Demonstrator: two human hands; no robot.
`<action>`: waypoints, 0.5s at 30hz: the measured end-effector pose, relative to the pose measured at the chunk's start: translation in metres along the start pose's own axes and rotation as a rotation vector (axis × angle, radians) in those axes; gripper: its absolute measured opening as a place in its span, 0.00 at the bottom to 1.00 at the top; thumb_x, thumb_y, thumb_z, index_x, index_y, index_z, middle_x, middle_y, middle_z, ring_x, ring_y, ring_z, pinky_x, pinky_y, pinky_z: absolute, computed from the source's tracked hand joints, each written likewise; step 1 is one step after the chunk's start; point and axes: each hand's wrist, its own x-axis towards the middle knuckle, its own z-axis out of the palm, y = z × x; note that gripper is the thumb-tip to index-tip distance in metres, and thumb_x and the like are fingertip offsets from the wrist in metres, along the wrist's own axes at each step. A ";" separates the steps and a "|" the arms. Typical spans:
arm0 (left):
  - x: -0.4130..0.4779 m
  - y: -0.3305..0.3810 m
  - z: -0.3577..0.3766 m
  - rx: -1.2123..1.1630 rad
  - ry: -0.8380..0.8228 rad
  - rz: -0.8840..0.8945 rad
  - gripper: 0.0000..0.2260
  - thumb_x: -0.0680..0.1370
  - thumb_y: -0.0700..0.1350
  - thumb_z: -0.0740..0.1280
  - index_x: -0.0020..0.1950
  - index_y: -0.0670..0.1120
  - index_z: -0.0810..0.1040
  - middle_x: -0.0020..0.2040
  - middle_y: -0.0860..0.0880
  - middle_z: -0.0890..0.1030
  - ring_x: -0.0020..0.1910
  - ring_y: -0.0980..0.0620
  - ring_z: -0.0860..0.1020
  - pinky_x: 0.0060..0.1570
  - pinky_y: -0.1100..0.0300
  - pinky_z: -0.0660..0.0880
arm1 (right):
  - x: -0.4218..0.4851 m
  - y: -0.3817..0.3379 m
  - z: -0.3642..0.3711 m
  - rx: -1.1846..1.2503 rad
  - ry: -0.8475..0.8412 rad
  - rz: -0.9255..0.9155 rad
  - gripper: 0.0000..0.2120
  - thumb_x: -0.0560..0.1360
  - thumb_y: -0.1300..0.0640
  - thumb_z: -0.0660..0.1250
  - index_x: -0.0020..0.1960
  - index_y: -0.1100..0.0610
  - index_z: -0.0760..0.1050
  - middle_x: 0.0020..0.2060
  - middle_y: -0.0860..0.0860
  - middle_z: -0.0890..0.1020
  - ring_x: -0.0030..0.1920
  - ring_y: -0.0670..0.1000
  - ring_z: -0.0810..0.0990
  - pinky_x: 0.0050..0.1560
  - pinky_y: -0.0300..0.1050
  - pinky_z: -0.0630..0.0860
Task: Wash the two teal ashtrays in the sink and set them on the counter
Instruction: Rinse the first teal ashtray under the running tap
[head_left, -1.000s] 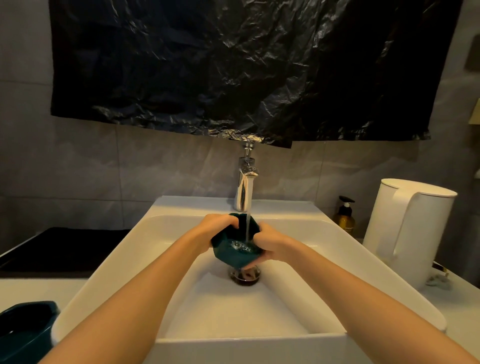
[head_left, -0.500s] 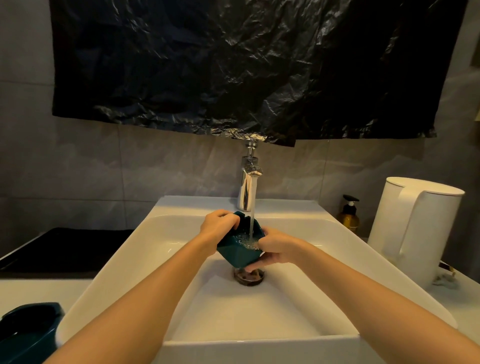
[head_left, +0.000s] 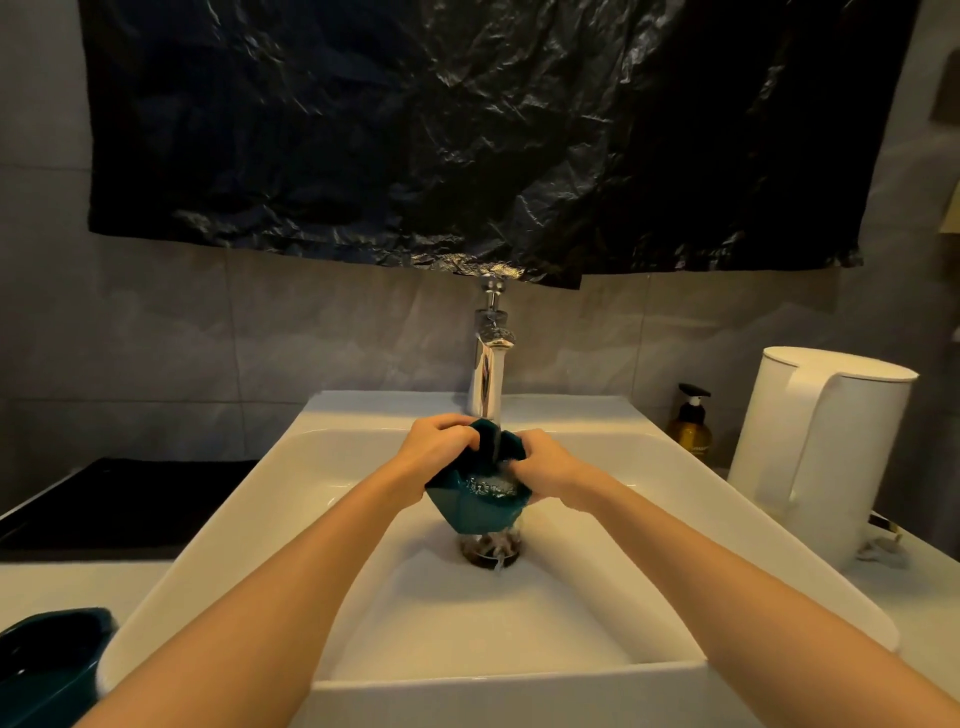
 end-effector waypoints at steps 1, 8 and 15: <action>0.000 0.001 0.000 -0.001 -0.003 0.002 0.10 0.75 0.39 0.64 0.53 0.50 0.79 0.52 0.44 0.79 0.50 0.48 0.75 0.46 0.59 0.75 | 0.001 0.000 0.001 -0.021 0.063 -0.004 0.10 0.79 0.66 0.58 0.58 0.63 0.73 0.49 0.59 0.80 0.44 0.56 0.81 0.31 0.43 0.81; -0.001 0.005 -0.003 -0.082 -0.099 -0.003 0.21 0.73 0.34 0.63 0.59 0.55 0.76 0.57 0.44 0.77 0.55 0.44 0.76 0.47 0.54 0.79 | 0.001 -0.004 0.002 0.211 0.115 0.120 0.11 0.79 0.68 0.55 0.59 0.62 0.69 0.53 0.61 0.79 0.44 0.62 0.83 0.36 0.56 0.82; -0.004 -0.002 -0.005 0.066 -0.049 0.012 0.27 0.74 0.27 0.53 0.64 0.52 0.73 0.55 0.46 0.74 0.54 0.46 0.72 0.42 0.56 0.77 | 0.002 -0.005 0.004 0.459 -0.146 0.266 0.22 0.73 0.76 0.57 0.64 0.62 0.69 0.62 0.62 0.73 0.59 0.67 0.76 0.51 0.65 0.79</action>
